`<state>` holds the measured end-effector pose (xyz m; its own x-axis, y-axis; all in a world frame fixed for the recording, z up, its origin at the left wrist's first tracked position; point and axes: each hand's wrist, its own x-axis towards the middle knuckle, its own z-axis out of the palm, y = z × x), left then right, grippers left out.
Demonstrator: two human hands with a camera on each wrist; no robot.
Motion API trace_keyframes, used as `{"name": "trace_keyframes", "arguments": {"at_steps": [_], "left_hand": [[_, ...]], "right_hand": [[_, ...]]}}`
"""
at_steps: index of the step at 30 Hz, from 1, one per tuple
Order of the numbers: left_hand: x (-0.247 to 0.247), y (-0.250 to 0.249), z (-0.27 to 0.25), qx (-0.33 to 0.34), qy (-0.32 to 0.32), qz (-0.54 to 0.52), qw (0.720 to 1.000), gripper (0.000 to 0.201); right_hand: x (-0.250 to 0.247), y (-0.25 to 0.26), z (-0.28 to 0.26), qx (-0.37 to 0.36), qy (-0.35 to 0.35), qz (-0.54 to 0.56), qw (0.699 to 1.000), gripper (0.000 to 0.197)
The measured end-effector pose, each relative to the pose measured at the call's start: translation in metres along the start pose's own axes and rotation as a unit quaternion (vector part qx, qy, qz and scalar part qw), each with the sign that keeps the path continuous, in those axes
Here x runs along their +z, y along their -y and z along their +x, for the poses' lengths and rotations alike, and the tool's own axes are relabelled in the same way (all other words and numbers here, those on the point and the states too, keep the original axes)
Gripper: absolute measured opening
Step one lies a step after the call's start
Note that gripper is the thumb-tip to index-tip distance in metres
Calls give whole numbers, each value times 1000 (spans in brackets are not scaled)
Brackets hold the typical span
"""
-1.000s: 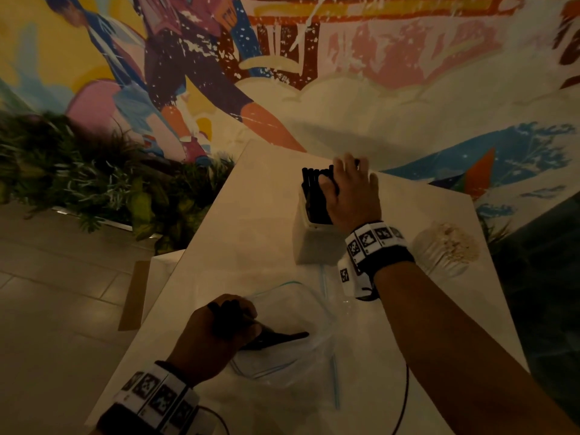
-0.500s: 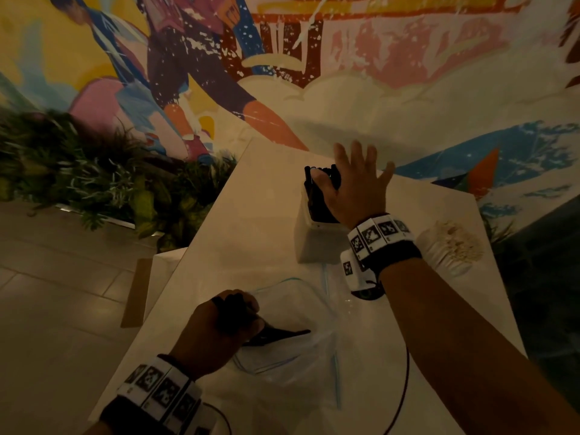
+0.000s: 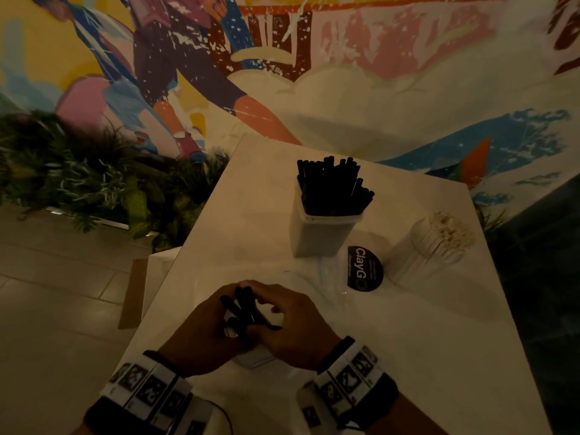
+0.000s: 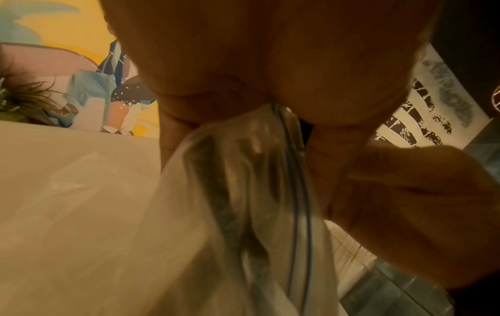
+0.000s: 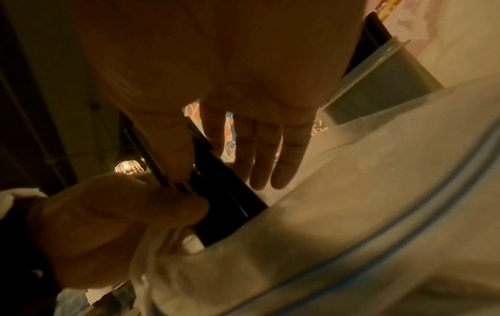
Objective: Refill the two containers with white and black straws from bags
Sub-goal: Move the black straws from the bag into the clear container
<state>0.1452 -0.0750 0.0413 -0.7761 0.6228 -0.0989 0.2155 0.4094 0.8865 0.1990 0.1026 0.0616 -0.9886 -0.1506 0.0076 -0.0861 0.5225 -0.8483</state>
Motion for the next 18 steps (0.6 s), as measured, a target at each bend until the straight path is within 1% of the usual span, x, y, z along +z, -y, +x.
{"name": "trace_keyframes", "arguments": {"at_steps": [1,5,8,11,13,14,17,18], "left_hand": [[0,1,0,1,-9,3,1000,68],[0,-11,-1,-4,-41,-1,999,41],[2,-14,0,-28,-39,2,999,37],[3,-12,-1,-64,-42,-32,997,38],[3,-14,-2,-69,-38,-39,996,40],[2,-15,-3,-72,-34,-39,996,38],[1,-19,-1,-72,-13,-16,997,28],[1,-20,-1,-68,-4,-5,998,26]], "right_hand": [[3,-1,1,-8,-19,-1,1000,58],[11,-4,2,-39,-51,-10,998,46],[10,-7,2,-57,-94,1,994,24],[4,-9,1,-16,-141,42,989,20],[-2,-10,-1,2,-142,94,985,8],[-4,-9,-1,2,-129,107,986,7],[2,-3,0,-22,-71,71,995,33],[6,-1,2,-39,-62,44,996,34]]}}
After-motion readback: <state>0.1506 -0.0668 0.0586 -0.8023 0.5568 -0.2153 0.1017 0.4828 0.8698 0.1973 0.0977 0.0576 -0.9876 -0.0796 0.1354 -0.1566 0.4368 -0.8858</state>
